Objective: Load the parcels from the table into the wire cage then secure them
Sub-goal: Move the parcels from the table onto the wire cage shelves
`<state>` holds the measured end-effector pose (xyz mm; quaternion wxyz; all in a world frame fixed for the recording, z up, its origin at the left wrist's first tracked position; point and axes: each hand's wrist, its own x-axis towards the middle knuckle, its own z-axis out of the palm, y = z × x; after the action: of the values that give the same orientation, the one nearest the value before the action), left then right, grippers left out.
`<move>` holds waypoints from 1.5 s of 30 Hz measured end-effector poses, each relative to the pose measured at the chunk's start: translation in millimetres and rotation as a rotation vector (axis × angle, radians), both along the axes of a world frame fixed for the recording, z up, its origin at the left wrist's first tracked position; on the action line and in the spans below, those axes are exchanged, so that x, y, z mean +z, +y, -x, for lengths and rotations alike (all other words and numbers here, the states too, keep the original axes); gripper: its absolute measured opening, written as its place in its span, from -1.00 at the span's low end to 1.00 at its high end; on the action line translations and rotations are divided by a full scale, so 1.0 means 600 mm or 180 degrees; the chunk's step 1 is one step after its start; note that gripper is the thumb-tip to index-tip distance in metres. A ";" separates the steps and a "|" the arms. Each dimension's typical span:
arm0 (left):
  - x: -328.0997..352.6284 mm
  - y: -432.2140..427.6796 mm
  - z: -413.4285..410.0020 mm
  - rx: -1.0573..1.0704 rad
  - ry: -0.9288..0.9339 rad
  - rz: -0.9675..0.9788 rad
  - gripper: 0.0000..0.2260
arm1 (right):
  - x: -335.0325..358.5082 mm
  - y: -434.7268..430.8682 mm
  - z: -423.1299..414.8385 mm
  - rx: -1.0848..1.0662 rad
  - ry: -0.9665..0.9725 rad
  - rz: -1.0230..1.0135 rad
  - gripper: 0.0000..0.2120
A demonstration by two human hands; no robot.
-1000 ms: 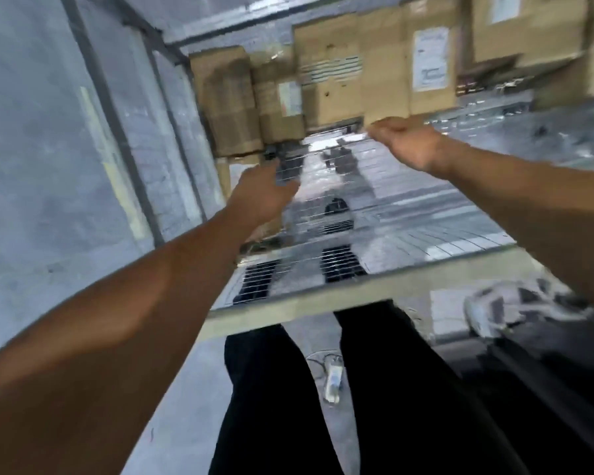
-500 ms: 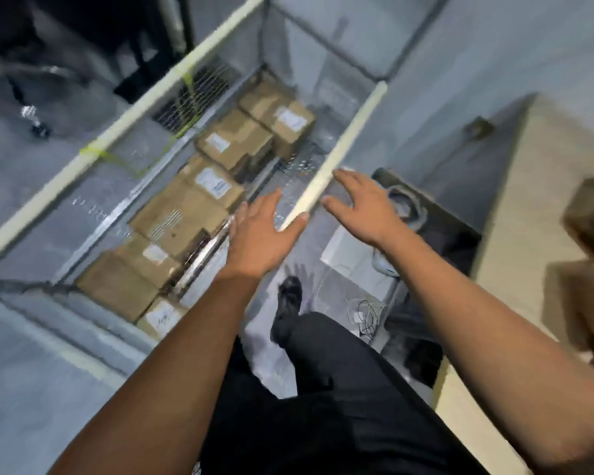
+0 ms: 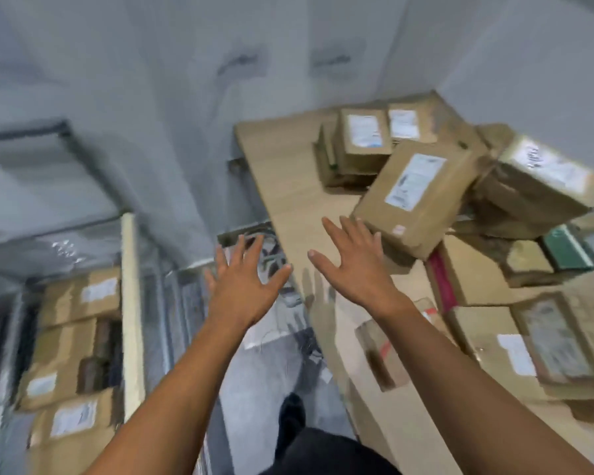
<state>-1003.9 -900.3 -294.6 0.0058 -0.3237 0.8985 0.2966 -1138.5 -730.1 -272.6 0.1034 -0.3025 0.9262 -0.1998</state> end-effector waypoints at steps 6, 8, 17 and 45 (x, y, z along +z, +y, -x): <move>0.026 0.047 0.203 -0.0513 0.0240 0.0056 -0.23 | 0.034 0.085 0.127 -0.0933 -0.0031 0.0490 -0.32; 0.024 0.054 0.251 -0.0657 0.0325 -0.0076 -0.22 | 0.032 0.102 0.149 -0.1336 0.0029 0.0767 -0.31; -0.055 0.060 0.448 -0.1152 0.0114 -0.1096 -0.14 | -0.033 0.145 0.200 -0.2574 -0.0267 0.1151 -0.15; -0.033 0.096 0.312 -0.0323 0.0798 -0.2230 -0.39 | -0.044 0.154 0.113 -0.2186 -0.1486 0.2208 -0.16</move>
<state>-1191.0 -842.7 -314.6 0.0208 -0.2183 0.7511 0.6227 -1206.5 -637.7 -299.0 0.1293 0.0537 0.8039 -0.5781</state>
